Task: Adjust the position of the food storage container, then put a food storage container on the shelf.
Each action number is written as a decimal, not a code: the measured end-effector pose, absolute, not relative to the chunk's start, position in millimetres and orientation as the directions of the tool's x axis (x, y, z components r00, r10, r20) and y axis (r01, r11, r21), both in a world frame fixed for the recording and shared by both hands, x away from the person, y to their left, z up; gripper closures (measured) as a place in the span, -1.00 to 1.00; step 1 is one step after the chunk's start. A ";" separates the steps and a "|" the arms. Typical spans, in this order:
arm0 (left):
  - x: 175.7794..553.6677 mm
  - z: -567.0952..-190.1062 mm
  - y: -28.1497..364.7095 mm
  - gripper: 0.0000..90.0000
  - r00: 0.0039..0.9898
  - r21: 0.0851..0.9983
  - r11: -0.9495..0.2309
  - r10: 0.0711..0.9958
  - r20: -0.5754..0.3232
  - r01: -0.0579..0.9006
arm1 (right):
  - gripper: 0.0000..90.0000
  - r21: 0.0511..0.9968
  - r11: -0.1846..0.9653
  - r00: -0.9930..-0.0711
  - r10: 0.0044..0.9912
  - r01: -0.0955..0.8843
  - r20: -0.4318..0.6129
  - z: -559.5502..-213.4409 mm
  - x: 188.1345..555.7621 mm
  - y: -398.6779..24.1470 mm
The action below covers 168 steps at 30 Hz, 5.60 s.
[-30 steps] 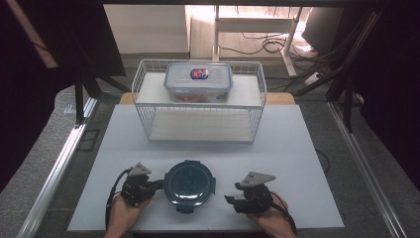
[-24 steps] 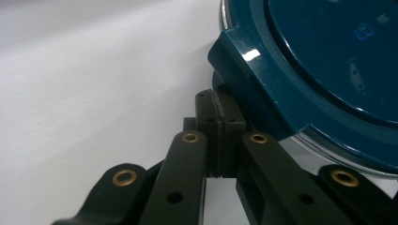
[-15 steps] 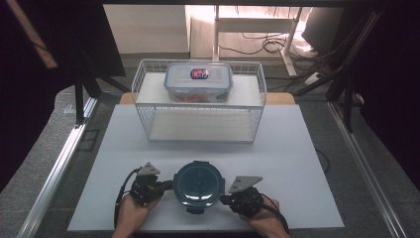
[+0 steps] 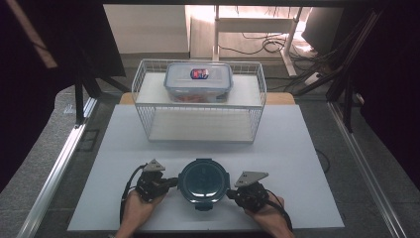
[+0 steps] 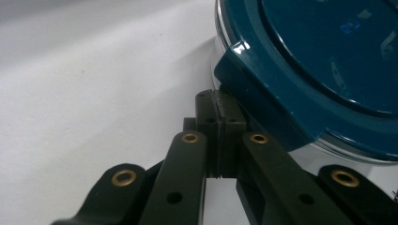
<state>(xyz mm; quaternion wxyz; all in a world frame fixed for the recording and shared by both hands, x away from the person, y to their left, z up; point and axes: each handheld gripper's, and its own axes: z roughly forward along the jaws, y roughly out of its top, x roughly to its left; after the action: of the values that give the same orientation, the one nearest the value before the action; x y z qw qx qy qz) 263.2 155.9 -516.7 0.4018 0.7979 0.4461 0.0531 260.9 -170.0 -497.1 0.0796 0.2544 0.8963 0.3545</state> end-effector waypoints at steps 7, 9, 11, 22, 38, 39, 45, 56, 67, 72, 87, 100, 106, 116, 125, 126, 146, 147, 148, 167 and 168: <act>253.3 -509.5 170.7 0.49 0.590 0.723 -0.271 0.774 -0.229 0.636 | 0.69 0.691 0.613 -0.853 0.521 0.384 0.012 -489.6 253.8 -182.0; 250.0 -509.2 173.0 0.28 0.597 0.727 -0.276 0.770 -0.224 0.629 | 0.56 0.698 0.600 -0.839 0.544 0.390 0.001 -486.7 253.9 -189.8; 245.4 -507.7 175.6 0.18 0.609 0.737 -0.281 0.763 -0.216 0.614 | 0.43 0.711 0.579 -0.830 0.558 0.400 0.013 -484.1 255.2 -196.0; 234.2 -511.4 189.2 -0.50 0.659 0.762 -0.291 0.718 -0.226 0.578 | -0.66 0.735 0.574 -0.815 0.578 0.362 -0.051 -484.9 256.7 -200.0; 234.4 -517.7 191.9 -0.91 0.691 0.782 -0.335 0.705 -0.162 0.526 | -0.95 0.737 0.556 -0.809 0.588 0.384 -0.022 -489.9 261.5 -200.3; 234.6 -517.2 191.4 -0.91 0.693 0.783 -0.335 0.702 -0.163 0.524 | -0.96 0.741 0.546 -0.811 0.586 0.392 -0.003 -488.9 262.0 -200.6; 237.7 -512.4 188.6 -0.93 0.700 0.789 -0.318 0.688 -0.190 0.526 | -0.96 0.752 0.534 -0.802 0.598 0.387 -0.011 -482.3 263.9 -200.2; 246.2 -502.3 170.7 -0.93 0.720 0.777 -0.321 0.655 -0.231 0.542 | -0.96 0.754 0.524 -0.800 0.600 0.397 0.004 -477.4 271.3 -183.7; 263.3 -495.2 154.2 -0.91 0.731 0.752 -0.349 0.636 -0.248 0.560 | -0.97 0.758 0.478 -0.803 0.588 0.443 0.098 -475.6 285.7 -172.3; 276.6 -495.6 139.6 -0.94 0.740 0.728 -0.359 0.604 -0.295 0.583 | -0.98 0.719 0.504 -0.807 0.576 0.479 0.134 -478.0 295.4 -159.3; 279.6 -514.0 144.9 -0.64 0.705 0.640 -0.337 0.511 -0.491 0.691 | -0.53 0.585 0.471 -0.744 0.520 0.660 0.420 -491.8 307.3 -164.0; 248.4 -510.0 168.2 0.09 0.681 0.670 -0.230 0.481 -0.553 0.706 | 0.26 0.613 0.392 -0.704 0.571 0.686 0.423 -476.3 279.3 -179.6; 249.2 -509.3 167.4 0.11 0.702 0.689 -0.236 0.466 -0.539 0.685 | 0.32 0.620 0.383 -0.709 0.545 0.685 0.447 -473.9 287.2 -183.3; 253.8 -513.3 168.9 0.11 0.694 0.691 -0.204 0.448 -0.564 0.693 | 0.32 0.586 0.328 -0.657 0.536 0.741 0.530 -483.6 293.1 -189.9; 252.1 -520.2 173.6 0.12 0.635 0.653 -0.145 0.459 -0.622 0.744 | 0.38 0.585 0.293 -0.631 0.561 0.756 0.535 -479.3 287.4 -187.6; 251.8 -521.0 174.1 0.12 0.628 0.648 -0.137 0.458 -0.629 0.749 | 0.38 0.585 0.290 -0.629 0.563 0.757 0.536 -479.1 287.0 -187.3; 254.6 -530.2 178.7 0.21 0.576 0.617 -0.039 0.408 -0.708 0.786 | 0.27 0.543 0.263 -0.596 0.484 0.797 0.640 -488.7 296.7 -194.4; 254.0 -530.5 179.0 0.22 0.559 0.604 -0.026 0.409 -0.721 0.797 | 0.27 0.547 0.264 -0.598 0.492 0.795 0.632 -486.9 295.2 -192.9; 253.2 -529.9 179.2 0.23 0.555 0.600 -0.025 0.414 -0.722 0.800 | 0.27 0.552 0.266 -0.603 0.497 0.791 0.625 -485.9 294.4 -191.9; 268.7 -490.2 178.2 0.26 0.591 0.656 -0.024 0.459 -0.663 0.754 | 0.29 0.638 0.247 -0.655 0.521 0.729 0.547 -457.0 296.3 -187.9; 270.2 -487.5 177.6 0.26 0.597 0.661 -0.032 0.464 -0.654 0.750 | 0.28 0.646 0.250 -0.660 0.529 0.722 0.533 -454.4 297.0 -187.1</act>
<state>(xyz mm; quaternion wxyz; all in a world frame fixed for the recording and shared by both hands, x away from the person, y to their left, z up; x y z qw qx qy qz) 270.2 177.6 -487.5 0.5473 0.7064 0.4295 -0.1304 297.0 -187.1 -454.4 -0.1036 0.3990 0.7837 0.4646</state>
